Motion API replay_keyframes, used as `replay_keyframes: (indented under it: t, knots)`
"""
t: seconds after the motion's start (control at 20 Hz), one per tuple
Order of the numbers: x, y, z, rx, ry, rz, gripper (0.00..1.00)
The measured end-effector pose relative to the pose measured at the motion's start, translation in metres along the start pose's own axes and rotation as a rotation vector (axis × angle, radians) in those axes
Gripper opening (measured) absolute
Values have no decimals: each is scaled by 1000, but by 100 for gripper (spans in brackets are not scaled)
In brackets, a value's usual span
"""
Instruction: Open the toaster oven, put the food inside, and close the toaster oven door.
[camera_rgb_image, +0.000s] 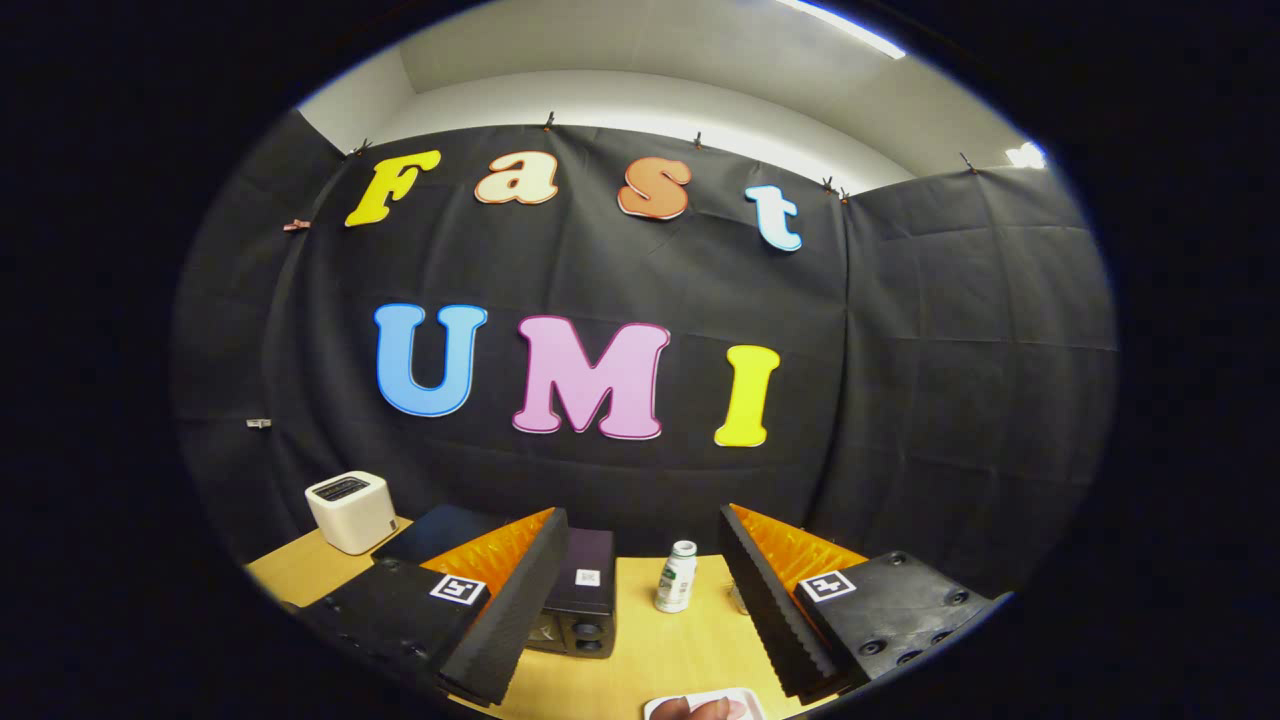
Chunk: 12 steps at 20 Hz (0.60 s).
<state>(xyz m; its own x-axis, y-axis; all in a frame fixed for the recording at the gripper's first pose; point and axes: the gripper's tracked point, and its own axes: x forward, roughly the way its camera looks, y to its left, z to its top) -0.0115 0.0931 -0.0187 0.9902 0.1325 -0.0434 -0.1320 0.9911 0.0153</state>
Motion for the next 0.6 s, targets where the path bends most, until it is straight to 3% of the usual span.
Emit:
replay_keyframes:
  t: [0.35, 0.6]
  knots:
    - [25, 106, -64, 50, 139, 96, 98]
    - [50, 159, -123, 84, 283, 113, 98]
